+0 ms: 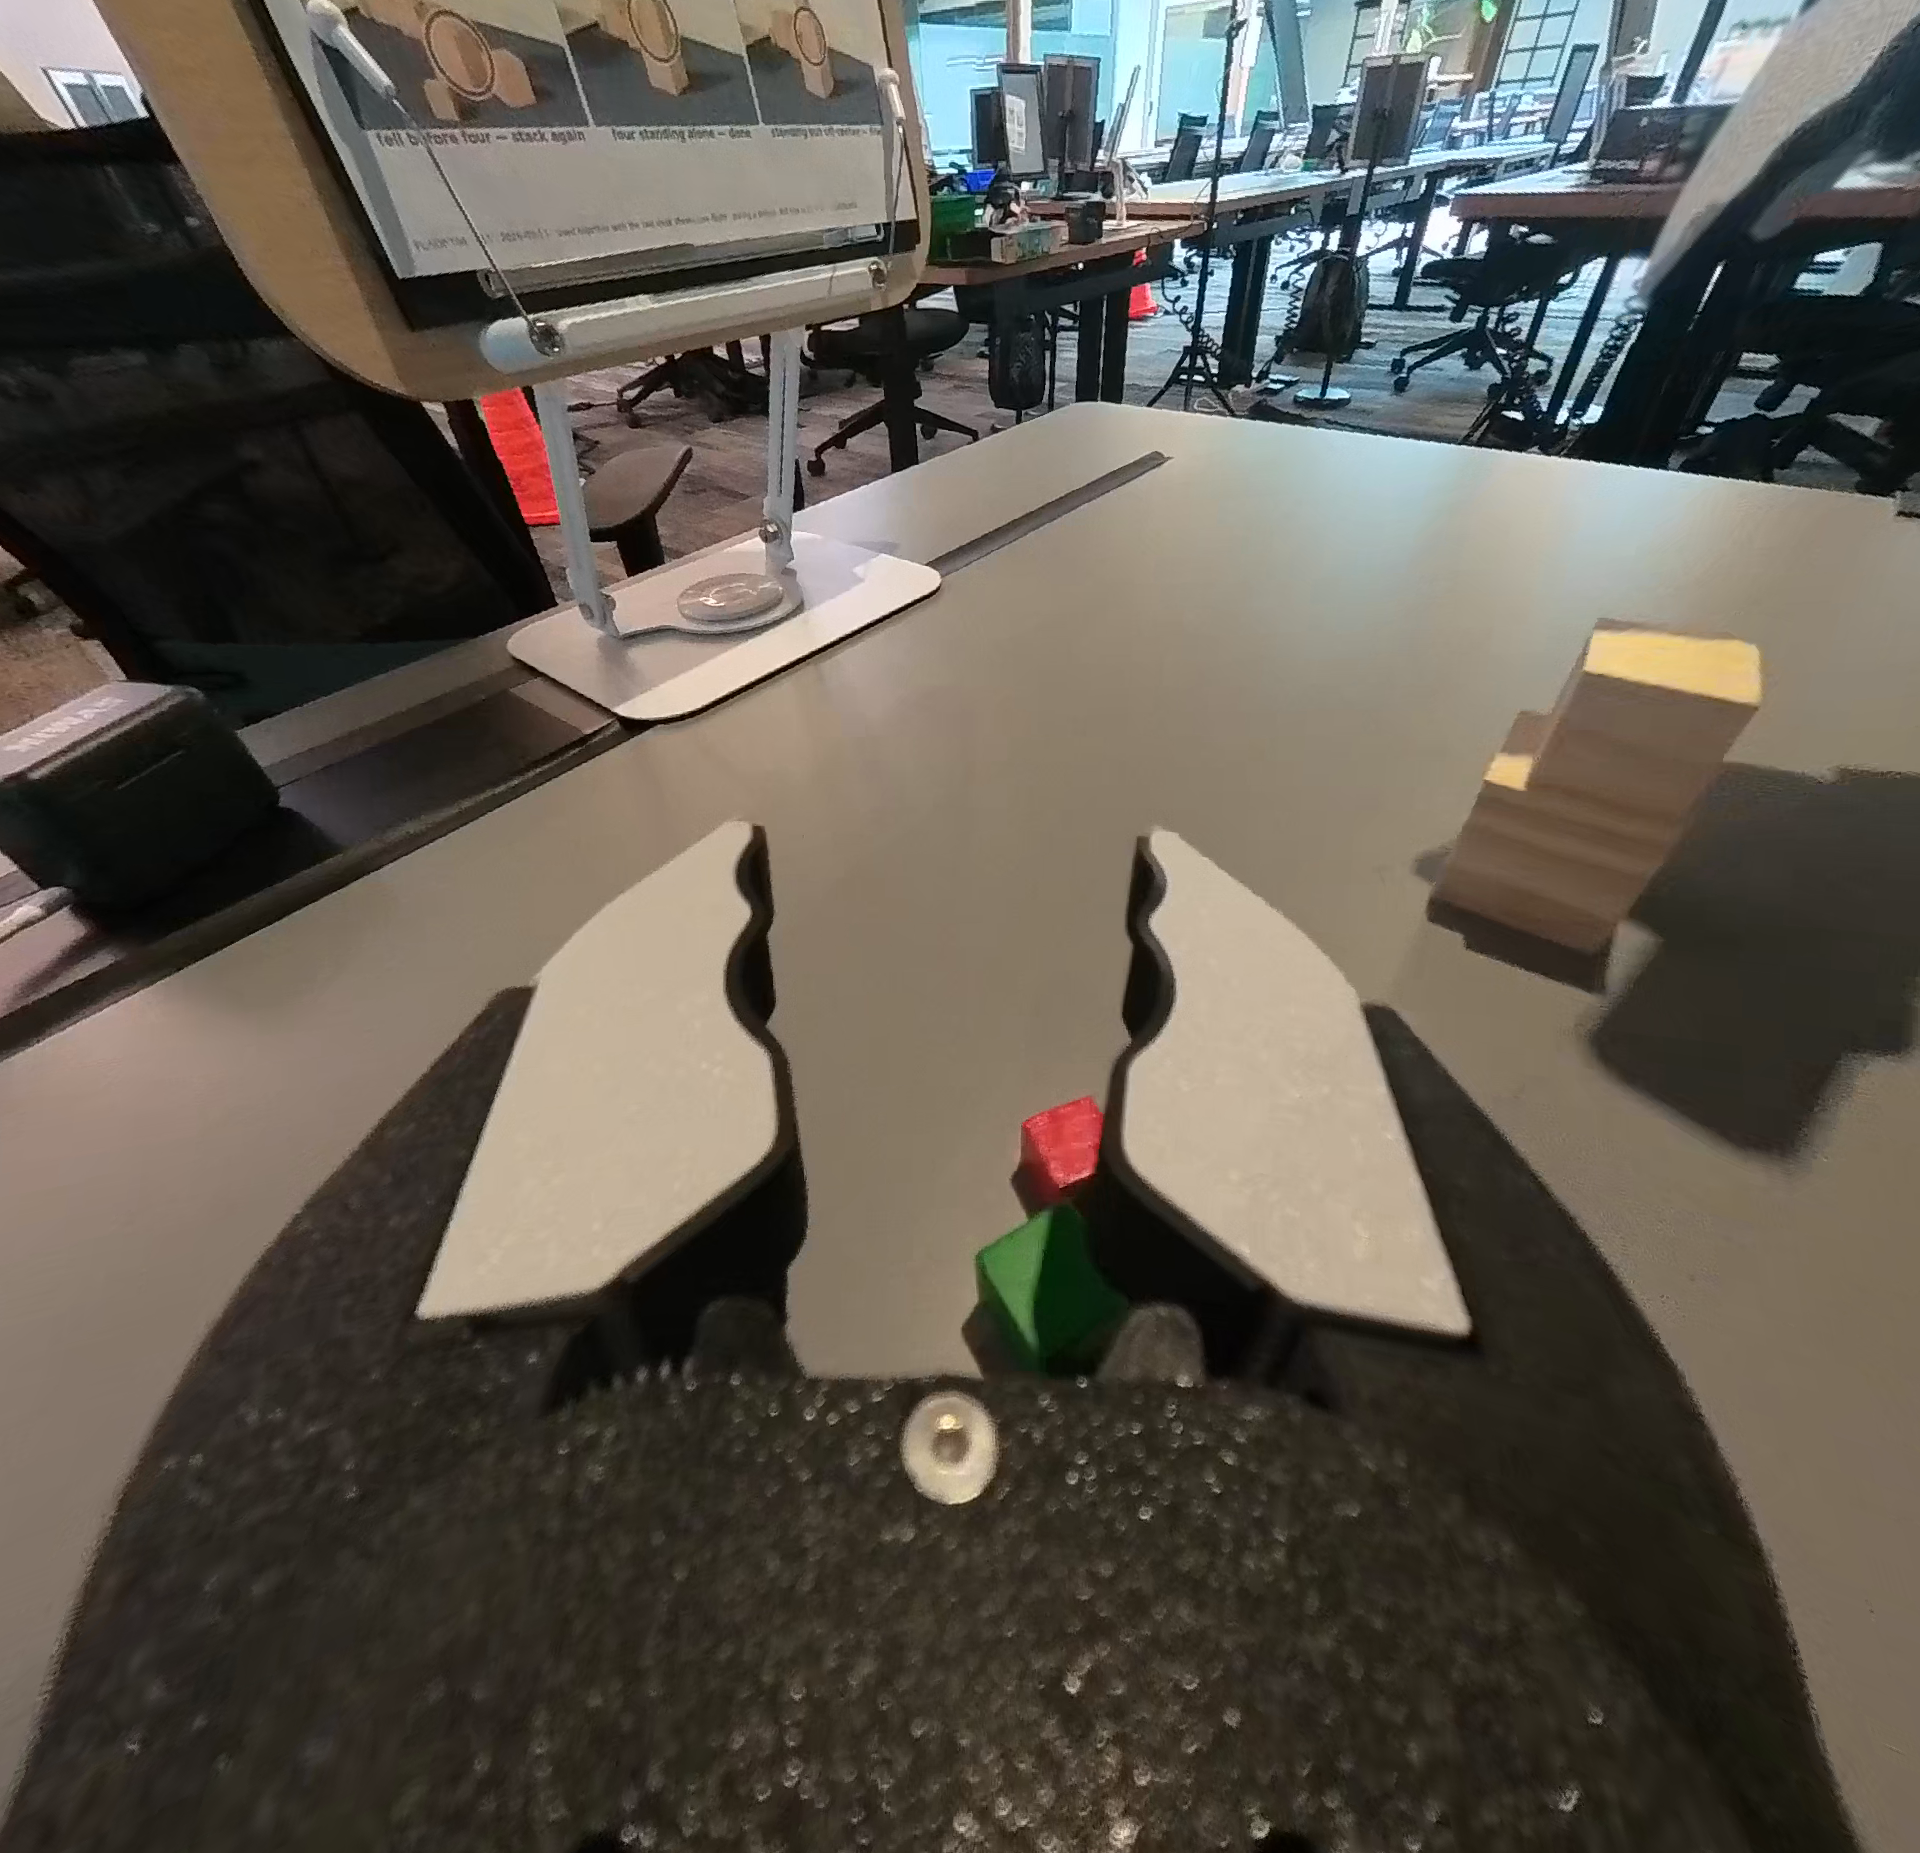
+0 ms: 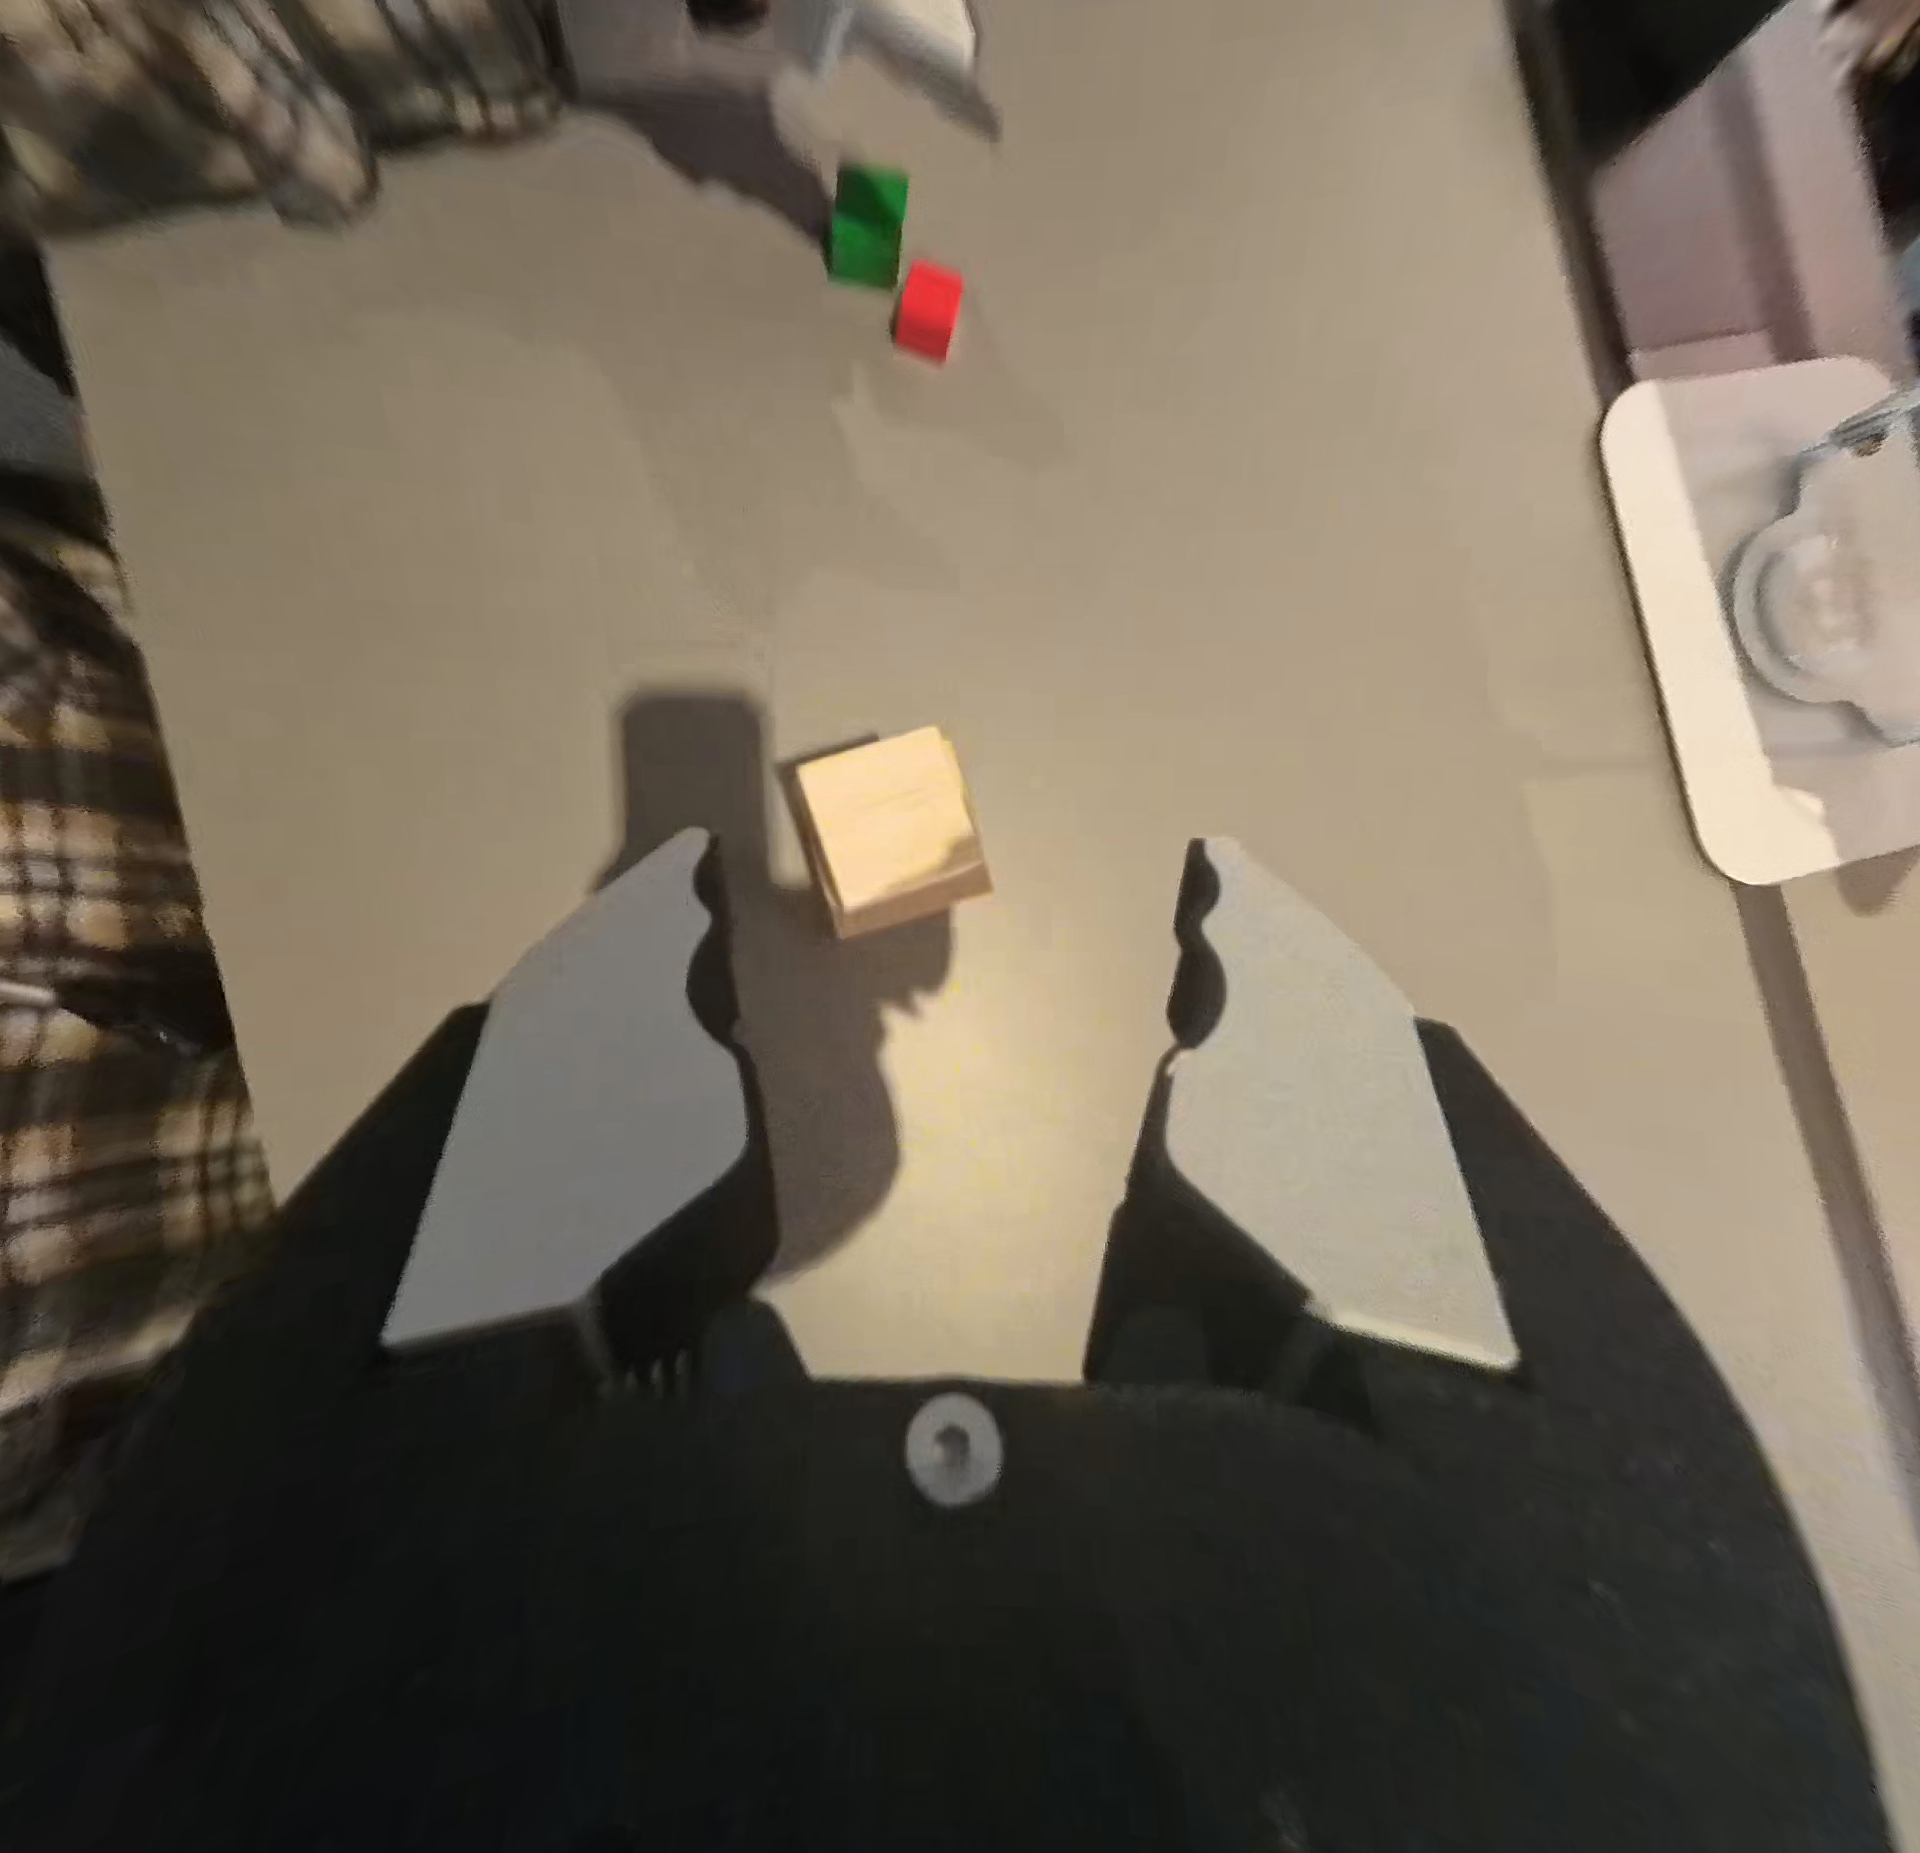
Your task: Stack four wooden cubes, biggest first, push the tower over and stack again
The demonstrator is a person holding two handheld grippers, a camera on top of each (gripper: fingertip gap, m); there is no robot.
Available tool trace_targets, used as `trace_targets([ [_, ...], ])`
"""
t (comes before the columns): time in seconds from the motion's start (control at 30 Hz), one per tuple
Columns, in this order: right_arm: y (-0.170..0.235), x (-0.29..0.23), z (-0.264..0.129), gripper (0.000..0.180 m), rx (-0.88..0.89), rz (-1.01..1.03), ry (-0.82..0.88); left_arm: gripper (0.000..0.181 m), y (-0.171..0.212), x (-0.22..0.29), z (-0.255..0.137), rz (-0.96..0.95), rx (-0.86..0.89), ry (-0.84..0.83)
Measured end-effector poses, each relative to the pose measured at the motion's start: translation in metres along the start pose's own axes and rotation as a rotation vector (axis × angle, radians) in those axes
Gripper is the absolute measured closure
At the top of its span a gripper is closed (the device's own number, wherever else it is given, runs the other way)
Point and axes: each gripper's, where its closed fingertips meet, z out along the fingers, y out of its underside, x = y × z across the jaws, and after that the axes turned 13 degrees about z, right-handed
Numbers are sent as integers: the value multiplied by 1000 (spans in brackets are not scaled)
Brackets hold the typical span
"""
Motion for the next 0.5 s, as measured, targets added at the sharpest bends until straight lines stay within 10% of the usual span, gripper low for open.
trace_targets([
  [0.5,105,1,16,100,595,300,-167,123,54,42,-34,138,-277,459],
])
